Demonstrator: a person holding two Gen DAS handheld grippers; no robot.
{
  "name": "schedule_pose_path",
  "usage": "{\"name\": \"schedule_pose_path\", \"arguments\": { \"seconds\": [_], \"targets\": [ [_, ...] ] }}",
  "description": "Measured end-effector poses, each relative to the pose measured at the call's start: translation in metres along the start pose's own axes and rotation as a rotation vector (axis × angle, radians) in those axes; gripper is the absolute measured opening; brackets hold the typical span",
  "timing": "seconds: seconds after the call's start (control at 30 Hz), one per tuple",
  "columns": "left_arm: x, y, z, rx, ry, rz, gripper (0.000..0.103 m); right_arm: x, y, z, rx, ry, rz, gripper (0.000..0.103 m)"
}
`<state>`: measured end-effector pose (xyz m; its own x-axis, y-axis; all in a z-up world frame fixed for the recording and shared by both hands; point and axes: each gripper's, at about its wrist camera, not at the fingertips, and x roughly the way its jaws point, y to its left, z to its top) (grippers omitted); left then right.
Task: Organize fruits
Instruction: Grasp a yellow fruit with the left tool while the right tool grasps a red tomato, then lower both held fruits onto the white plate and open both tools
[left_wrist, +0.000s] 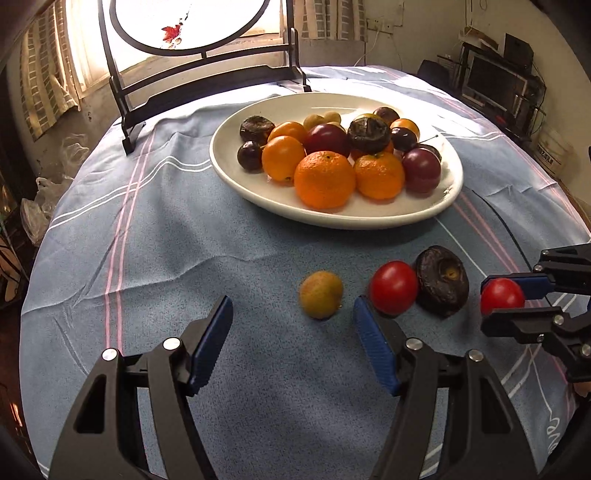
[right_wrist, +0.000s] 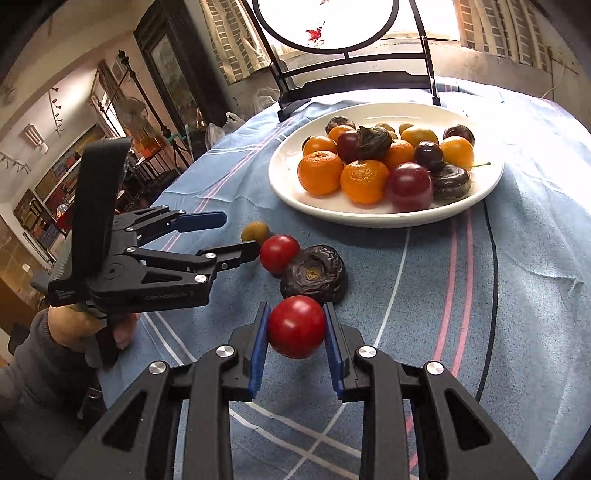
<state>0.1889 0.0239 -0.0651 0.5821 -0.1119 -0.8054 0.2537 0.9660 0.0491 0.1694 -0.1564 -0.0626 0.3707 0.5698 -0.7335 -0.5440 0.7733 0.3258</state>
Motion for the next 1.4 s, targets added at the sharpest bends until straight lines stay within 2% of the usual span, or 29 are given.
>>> {"name": "schedule_pose_path", "arguments": {
  "seconds": [0.03, 0.1, 0.2, 0.27, 0.47, 0.67, 0.83, 0.93, 1.0, 1.13, 1.27, 1.3, 1.33, 1.37, 1.4],
  "targets": [
    [0.002, -0.003, 0.002, 0.012, 0.004, 0.002, 0.060, 0.000, 0.000, 0.000, 0.000, 0.000, 0.002, 0.029],
    [0.008, -0.007, 0.005, 0.027, 0.019, -0.001, 0.035, -0.001, -0.001, 0.000, 0.005, -0.004, 0.008, 0.029],
    [0.007, -0.011, 0.005, 0.037, 0.016, -0.007, 0.025, -0.003, -0.002, -0.001, 0.011, -0.010, 0.013, 0.029],
    [0.003, -0.012, 0.003, 0.041, 0.005, -0.006, 0.024, -0.004, -0.003, -0.001, 0.013, -0.014, 0.014, 0.029],
    [-0.019, -0.014, -0.006, 0.031, -0.038, -0.030, 0.024, -0.008, -0.004, -0.001, 0.023, -0.029, 0.020, 0.029],
    [-0.052, -0.014, -0.002, 0.001, -0.129, -0.066, 0.024, -0.021, -0.010, 0.002, 0.057, -0.056, 0.023, 0.029],
    [-0.071, -0.010, 0.028, -0.009, -0.202, -0.096, 0.024, -0.063, -0.018, 0.040, 0.068, -0.139, 0.013, 0.029],
    [-0.061, -0.006, 0.055, -0.025, -0.202, -0.125, 0.024, -0.074, -0.027, 0.077, 0.077, -0.176, -0.025, 0.029],
    [-0.047, -0.003, 0.071, -0.047, -0.189, -0.142, 0.024, -0.067, -0.037, 0.101, 0.086, -0.189, -0.051, 0.029],
    [-0.007, 0.008, 0.098, -0.105, -0.133, -0.175, 0.024, -0.025, -0.066, 0.139, 0.156, -0.154, -0.079, 0.030],
    [0.023, 0.013, 0.115, -0.156, -0.078, -0.200, 0.024, 0.013, -0.079, 0.153, 0.173, -0.128, -0.135, 0.031],
    [0.026, 0.013, 0.117, -0.166, -0.073, -0.201, 0.027, 0.017, -0.080, 0.153, 0.177, -0.131, -0.143, 0.032],
    [0.026, 0.014, 0.117, -0.180, -0.072, -0.207, 0.034, 0.018, -0.080, 0.151, 0.180, -0.137, -0.139, 0.039],
    [0.023, 0.016, 0.117, -0.194, -0.084, -0.211, 0.048, 0.015, -0.079, 0.148, 0.180, -0.147, -0.139, 0.044],
    [0.017, 0.018, 0.114, -0.202, -0.108, -0.201, 0.060, 0.010, -0.077, 0.145, 0.177, -0.156, -0.136, 0.044]
  ]
}}
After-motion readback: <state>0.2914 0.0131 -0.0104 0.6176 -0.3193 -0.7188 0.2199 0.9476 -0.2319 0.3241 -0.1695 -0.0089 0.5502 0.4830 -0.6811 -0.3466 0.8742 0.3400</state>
